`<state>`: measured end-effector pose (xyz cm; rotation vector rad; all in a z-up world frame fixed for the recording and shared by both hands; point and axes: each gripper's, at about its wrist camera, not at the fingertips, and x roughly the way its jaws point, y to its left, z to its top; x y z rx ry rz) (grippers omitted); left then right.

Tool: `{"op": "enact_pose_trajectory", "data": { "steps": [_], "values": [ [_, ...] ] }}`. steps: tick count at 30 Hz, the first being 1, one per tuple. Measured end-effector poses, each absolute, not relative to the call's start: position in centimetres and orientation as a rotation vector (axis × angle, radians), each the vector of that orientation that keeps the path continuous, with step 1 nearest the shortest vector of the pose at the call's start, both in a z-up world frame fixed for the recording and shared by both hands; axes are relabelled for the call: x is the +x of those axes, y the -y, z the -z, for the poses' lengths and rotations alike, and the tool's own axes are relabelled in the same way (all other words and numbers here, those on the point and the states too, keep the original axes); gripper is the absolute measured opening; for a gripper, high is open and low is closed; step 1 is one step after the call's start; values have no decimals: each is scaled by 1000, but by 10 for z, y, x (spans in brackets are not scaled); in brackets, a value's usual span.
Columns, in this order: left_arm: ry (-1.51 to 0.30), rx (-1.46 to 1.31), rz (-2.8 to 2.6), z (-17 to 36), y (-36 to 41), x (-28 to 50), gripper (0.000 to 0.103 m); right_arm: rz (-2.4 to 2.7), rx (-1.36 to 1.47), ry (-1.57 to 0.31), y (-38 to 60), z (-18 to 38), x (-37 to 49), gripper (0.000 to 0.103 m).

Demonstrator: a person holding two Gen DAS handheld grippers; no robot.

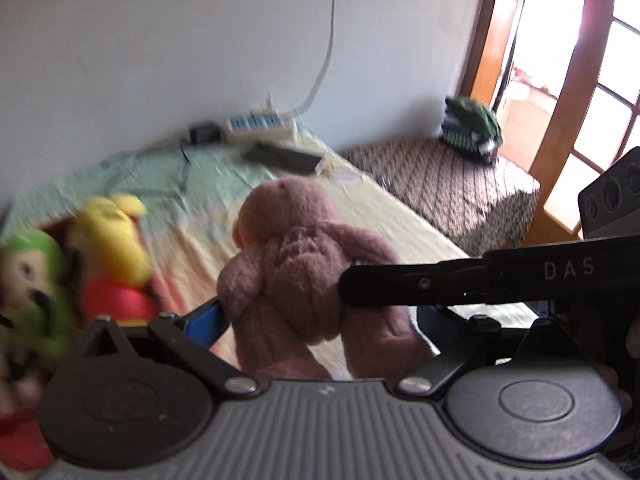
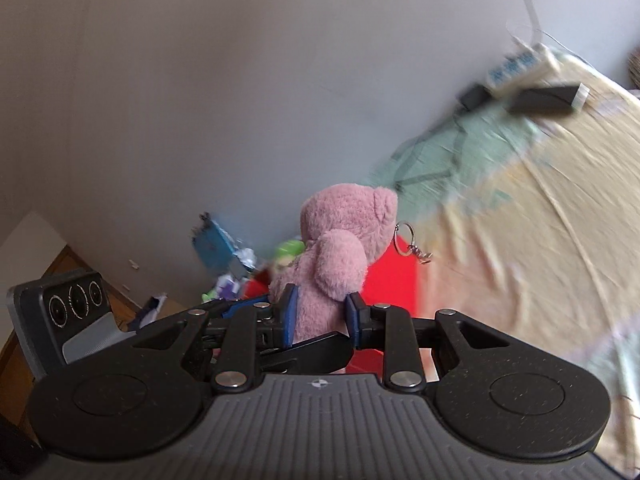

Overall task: Organize objects
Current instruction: 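Lift the pink teddy with the right gripper and carry it over the box, then lower the pink teddy into the box and open the right gripper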

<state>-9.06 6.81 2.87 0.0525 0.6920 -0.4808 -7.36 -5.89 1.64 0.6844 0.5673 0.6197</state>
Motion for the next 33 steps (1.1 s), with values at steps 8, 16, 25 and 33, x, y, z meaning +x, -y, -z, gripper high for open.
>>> {"op": "enact_pose_trajectory", "data": {
  "steps": [8,16,25,33],
  "values": [
    [-542,63,390,-71,-141,-110,98,-755,668,-488,-12,-39,-47,27],
    [-480,52,245,-84,-213,-112,97,-834,641,-482,-82,-32,-3,27],
    [-512,64,141,-63,-277,-93,98,-795,620,-569,-131,9,40,27],
    [-639,15,147,-10,-308,-60,98,-670,497,-661,-150,44,52,27]
  ]
}}
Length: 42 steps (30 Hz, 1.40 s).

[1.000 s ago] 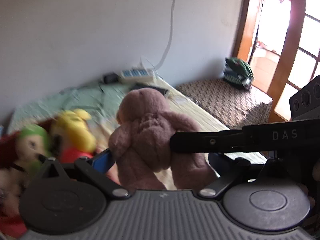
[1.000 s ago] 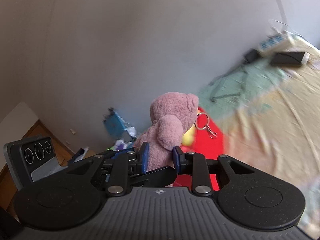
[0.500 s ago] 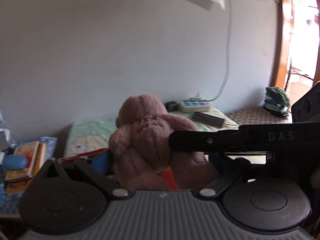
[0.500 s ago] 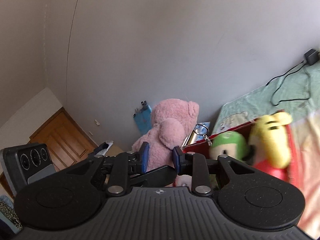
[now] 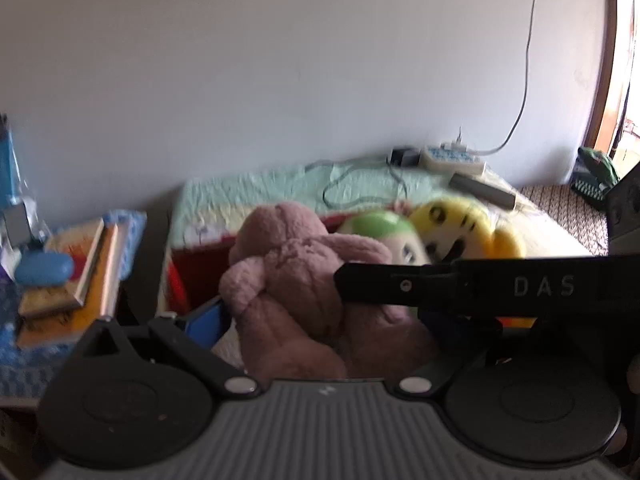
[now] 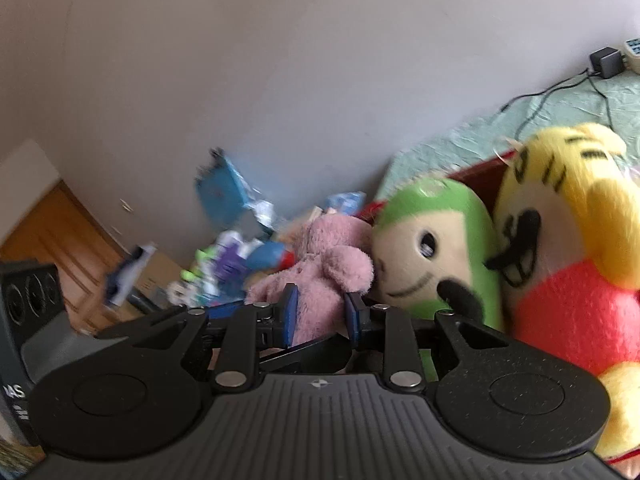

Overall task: Organize objects
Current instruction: 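Lower the pink teddy into the box and open the right gripper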

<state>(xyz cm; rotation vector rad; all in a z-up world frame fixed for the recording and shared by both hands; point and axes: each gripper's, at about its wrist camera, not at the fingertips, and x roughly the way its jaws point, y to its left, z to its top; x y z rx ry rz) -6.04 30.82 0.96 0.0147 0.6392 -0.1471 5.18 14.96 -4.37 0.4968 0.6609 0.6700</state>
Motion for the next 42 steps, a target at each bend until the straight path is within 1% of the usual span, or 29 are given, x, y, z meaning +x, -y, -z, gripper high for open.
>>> {"op": "enact_pose_trajectory", "data": {
  "steps": [5,6,9,15,18,23,32,34,38,40,42],
  "values": [
    [-712,24,132,18,-314,-48,95,-632,418,-667,-155,46,47,24],
    [-717,26,129,22,-316,-46,95,-622,419,-671,-154,48,50,23],
    [-708,42,125,24,-316,-44,95,-630,419,-684,-160,56,61,23],
    [-717,51,139,24,-314,-47,100,-639,455,-732,-154,66,53,26],
    [-726,74,142,22,-311,-55,100,-629,487,-759,-151,66,47,28],
    [-745,53,130,17,-317,-59,100,-609,505,-771,-147,51,36,35],
    [-796,114,11,-5,-300,-57,100,-434,405,-681,-128,14,7,36],
    [-822,118,-3,-6,-295,-53,100,-386,390,-666,-123,8,0,42],
    [-859,99,-19,-9,-289,-51,100,-293,351,-632,-112,0,-15,58],
    [-865,115,-30,-12,-282,-51,100,-255,330,-611,-107,-4,-23,61],
    [-867,135,-45,-15,-274,-53,100,-205,309,-598,-102,-7,-28,69]
  ]
}}
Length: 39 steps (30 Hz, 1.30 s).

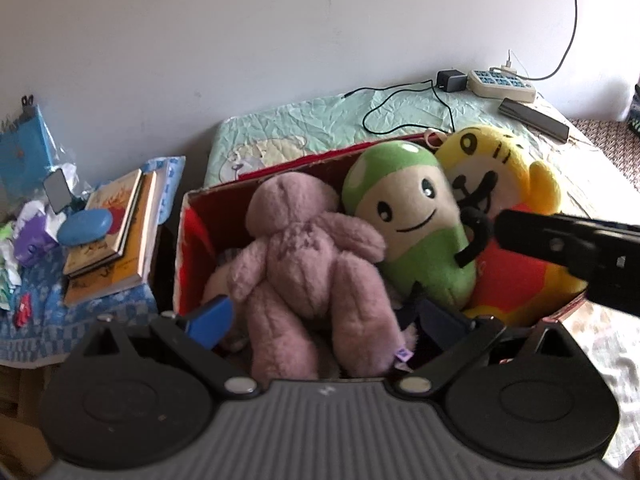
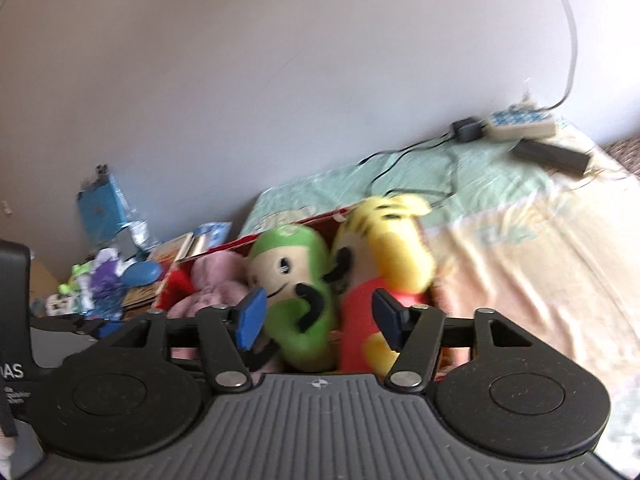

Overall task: Organize objects
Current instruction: 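Lower the pink teddy into the box and open the right gripper, then pull the right gripper back away from the box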

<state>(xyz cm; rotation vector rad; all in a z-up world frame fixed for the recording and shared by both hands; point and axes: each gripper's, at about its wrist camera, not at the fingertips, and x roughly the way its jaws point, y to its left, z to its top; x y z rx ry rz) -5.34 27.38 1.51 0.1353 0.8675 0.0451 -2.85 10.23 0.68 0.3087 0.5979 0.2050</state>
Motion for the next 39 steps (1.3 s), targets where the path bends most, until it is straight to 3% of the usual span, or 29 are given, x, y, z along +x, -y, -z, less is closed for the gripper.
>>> {"op": "enact_pose_trajectory", "data": {
  "steps": [5,27,39],
  "values": [
    [-868,150,-50,-24,-255,-60,101,-91,266,-584,-91,-7,-35,78],
    [-912,123,-152,-32,-165,-86,101,-151,190,-676,-26,-9,-50,78],
    [-969,77,-190,-11,-116,-95,101,42,223,-771,34,7,-66,78]
  ]
}}
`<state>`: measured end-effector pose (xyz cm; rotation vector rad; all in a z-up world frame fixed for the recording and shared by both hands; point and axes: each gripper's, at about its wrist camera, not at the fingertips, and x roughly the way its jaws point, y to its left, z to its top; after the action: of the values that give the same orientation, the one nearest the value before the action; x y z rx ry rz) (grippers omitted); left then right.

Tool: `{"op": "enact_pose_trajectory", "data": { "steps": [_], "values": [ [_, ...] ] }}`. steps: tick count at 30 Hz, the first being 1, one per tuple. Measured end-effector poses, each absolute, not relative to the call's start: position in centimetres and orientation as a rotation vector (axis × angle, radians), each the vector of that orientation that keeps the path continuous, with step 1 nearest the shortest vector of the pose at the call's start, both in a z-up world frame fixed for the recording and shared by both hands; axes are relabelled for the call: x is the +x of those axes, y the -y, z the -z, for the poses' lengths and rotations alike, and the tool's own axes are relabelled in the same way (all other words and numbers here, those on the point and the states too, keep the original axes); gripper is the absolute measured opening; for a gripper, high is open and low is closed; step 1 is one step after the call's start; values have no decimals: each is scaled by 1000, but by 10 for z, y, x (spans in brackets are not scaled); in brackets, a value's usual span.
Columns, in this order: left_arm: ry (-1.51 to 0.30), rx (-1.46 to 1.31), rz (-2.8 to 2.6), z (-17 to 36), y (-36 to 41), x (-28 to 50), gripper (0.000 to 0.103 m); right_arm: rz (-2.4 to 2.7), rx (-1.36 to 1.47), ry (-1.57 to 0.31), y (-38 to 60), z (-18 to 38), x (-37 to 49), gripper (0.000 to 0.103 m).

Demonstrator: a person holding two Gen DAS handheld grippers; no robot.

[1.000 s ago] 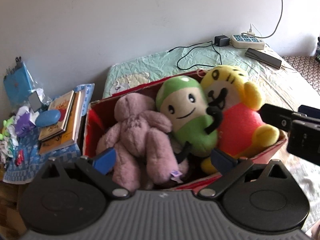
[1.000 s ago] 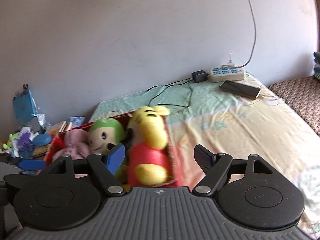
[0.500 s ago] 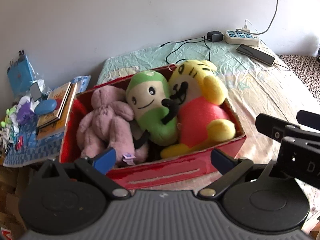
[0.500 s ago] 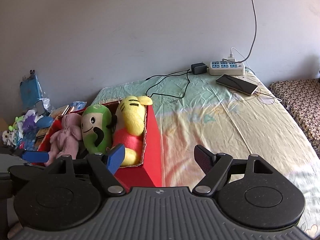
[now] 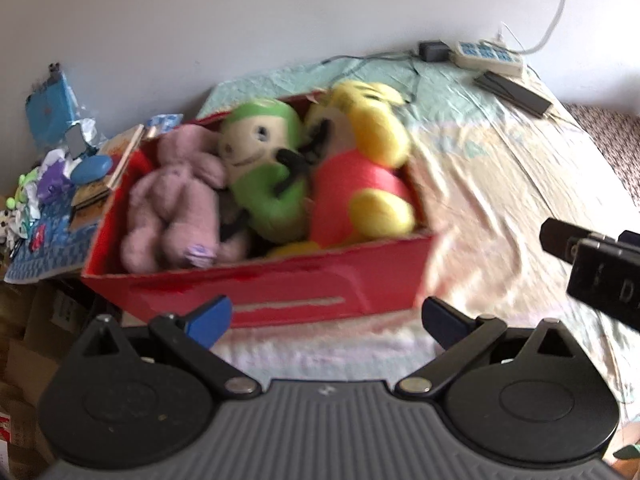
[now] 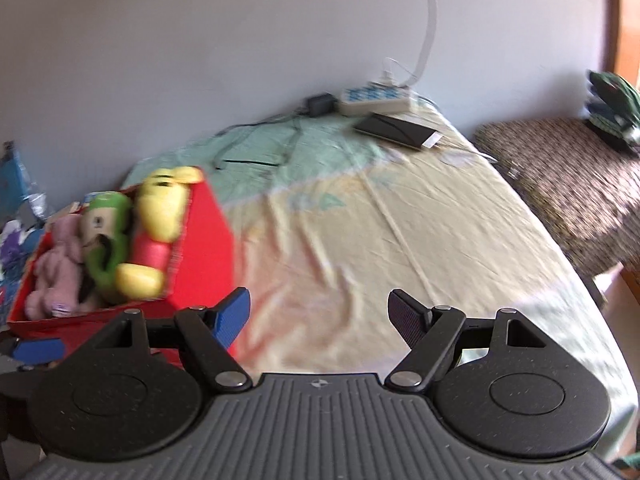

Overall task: Organize objects
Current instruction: 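Pull the right gripper back away from the box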

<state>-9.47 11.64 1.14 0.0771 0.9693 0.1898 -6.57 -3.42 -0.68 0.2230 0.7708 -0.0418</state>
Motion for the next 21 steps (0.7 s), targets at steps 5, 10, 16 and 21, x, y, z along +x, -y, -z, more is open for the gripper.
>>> {"op": "enact_pose_trajectory", "data": {
  "steps": [5,10,16,21],
  "values": [
    [-1008,53,-132,0,-82,-94,101,83,273,-816,62,21,-72,78],
    [-1040,81,-126,17,-50,-94,101,111,274,-820,81,29,-78,78],
    [-1053,109,-125,24,-31,-90,101,116,290,-852,98,39,-75,76],
    [-1063,122,-128,27,-23,-89,101,83,293,-890,95,49,-72,76]
  ]
}}
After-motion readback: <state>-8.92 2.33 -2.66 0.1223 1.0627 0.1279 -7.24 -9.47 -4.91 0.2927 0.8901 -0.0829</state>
